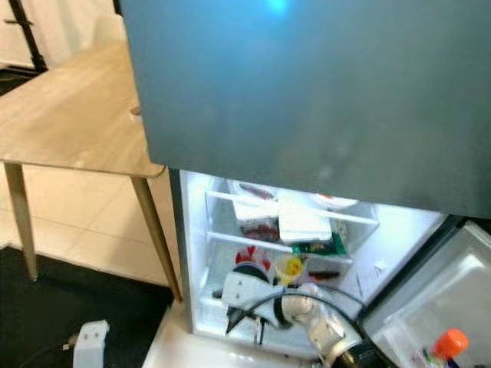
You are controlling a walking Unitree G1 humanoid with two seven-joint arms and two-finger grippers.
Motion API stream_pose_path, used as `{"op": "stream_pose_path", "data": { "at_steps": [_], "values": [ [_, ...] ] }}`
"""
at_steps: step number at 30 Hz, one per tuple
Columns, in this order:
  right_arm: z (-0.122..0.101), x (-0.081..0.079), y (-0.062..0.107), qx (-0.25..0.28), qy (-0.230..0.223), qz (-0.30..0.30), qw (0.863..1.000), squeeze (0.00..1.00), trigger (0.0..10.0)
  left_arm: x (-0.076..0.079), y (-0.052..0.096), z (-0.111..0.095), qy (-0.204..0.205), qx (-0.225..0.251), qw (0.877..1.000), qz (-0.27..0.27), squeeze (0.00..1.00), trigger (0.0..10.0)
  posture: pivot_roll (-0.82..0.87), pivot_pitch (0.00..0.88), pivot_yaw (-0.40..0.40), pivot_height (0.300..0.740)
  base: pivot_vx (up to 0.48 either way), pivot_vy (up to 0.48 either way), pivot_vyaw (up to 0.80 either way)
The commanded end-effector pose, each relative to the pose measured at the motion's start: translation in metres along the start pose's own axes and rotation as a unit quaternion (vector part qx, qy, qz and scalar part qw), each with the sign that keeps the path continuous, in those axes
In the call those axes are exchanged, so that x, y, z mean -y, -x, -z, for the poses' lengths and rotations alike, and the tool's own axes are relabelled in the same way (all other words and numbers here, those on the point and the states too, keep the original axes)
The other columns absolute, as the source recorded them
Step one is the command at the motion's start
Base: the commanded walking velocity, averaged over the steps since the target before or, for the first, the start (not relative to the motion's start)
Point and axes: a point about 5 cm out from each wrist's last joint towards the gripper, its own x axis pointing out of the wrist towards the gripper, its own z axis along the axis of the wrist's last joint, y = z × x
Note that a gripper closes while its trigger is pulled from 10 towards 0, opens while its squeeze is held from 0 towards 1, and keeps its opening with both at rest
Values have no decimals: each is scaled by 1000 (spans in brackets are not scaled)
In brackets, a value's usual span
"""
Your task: Restocking fridge
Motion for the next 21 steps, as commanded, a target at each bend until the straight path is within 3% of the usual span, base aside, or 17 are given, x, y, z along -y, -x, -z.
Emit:
{"op": "stream_pose_path", "data": {
  "at_steps": [1, 8, 16, 21],
  "values": [
    [-2, 0, -1, 2, 2, 0, 1000, 0, 10000, -5, 3, 9, 1, -15, 1000, -9, 0, 10000, -48, 0, -41, 740, 0, 0, 0],
    [-2, 0, -1, 1, 2, -2, 1000, 0, 10000, -4, 3, 8, -1, -12, 1000, 1, 0, 10000, -50, 0, -41, 740, 0, 0, 0],
    [-2, -3, 0, 3, 2, -6, 1000, 0, 10000, -4, 3, 12, -6, -18, 1000, 0, 0, 10000, -54, 0, -45, 740, 0, -473, 0],
    [-2, -3, 0, 2, 2, -8, 1000, 0, 10000, -4, 4, 13, -11, -21, 1000, -2, 0, 10000, -56, 0, -47, 740, 0, 0, 0]
  ]
}}
